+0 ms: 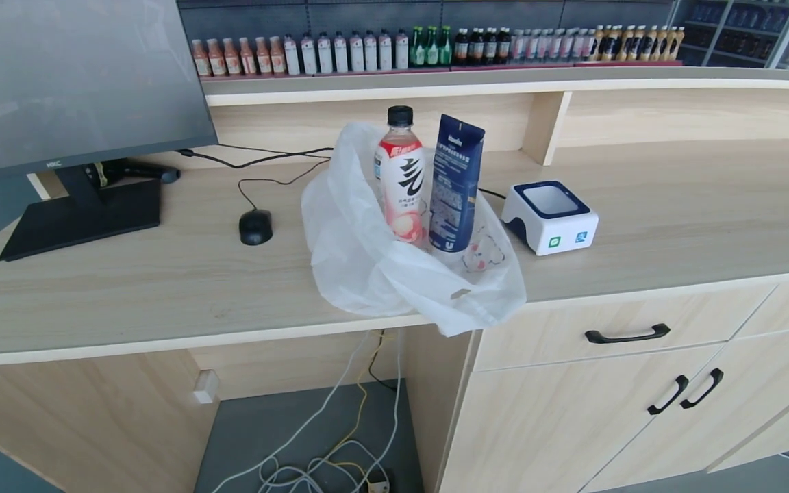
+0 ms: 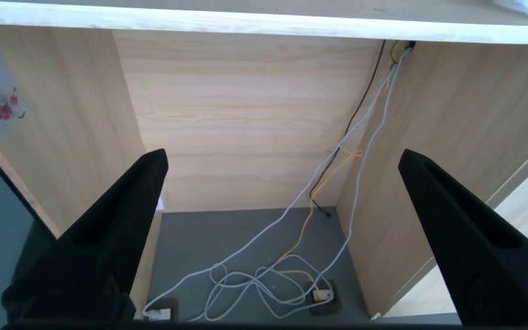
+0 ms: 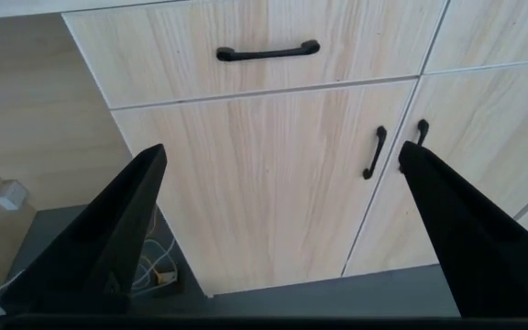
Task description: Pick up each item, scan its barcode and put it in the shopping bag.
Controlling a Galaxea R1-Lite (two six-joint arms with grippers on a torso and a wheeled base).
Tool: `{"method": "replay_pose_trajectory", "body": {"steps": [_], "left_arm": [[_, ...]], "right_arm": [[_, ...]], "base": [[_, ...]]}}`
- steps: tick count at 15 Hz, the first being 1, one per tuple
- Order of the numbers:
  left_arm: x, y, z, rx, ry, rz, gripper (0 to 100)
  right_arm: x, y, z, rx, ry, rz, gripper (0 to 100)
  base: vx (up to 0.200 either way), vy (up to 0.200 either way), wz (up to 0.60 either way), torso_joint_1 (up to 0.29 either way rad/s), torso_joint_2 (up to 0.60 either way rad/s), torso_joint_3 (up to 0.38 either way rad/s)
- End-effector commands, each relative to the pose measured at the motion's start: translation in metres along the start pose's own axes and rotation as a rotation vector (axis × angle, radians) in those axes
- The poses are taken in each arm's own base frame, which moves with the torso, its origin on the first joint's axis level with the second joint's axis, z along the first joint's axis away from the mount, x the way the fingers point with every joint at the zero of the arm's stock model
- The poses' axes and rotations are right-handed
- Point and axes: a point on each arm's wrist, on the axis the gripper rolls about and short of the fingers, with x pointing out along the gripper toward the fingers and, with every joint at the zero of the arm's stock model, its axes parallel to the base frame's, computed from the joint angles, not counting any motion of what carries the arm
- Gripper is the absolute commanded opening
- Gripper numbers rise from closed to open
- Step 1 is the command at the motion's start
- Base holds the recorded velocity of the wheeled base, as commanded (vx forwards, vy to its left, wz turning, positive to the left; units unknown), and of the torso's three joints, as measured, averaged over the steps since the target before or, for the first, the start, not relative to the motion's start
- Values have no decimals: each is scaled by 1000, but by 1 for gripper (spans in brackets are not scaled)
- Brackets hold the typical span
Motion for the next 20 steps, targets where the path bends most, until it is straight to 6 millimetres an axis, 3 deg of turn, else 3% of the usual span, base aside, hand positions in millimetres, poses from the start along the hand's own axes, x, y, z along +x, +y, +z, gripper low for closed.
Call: {"method": "replay_pose_trajectory", "body": {"steps": [1,4,7,20], "left_arm": [[0,0,0,-1,0,0,100],[0,0,0,-4,0,0,100],[0,0,0,-6,0,0,100],[0,0,0,-7,0,0,100]], "right_arm": [[0,0,0,-1,0,0,100],[0,0,0,0,1,1,100],[0,0,0,-1,1,1,100],[0,0,0,3,1,1,100]], "base": [[0,-200,0,2,2,-2],[0,-200,0,2,2,4],[0,-200,600,6,5,2],[0,-185,0,2,1,2]]}}
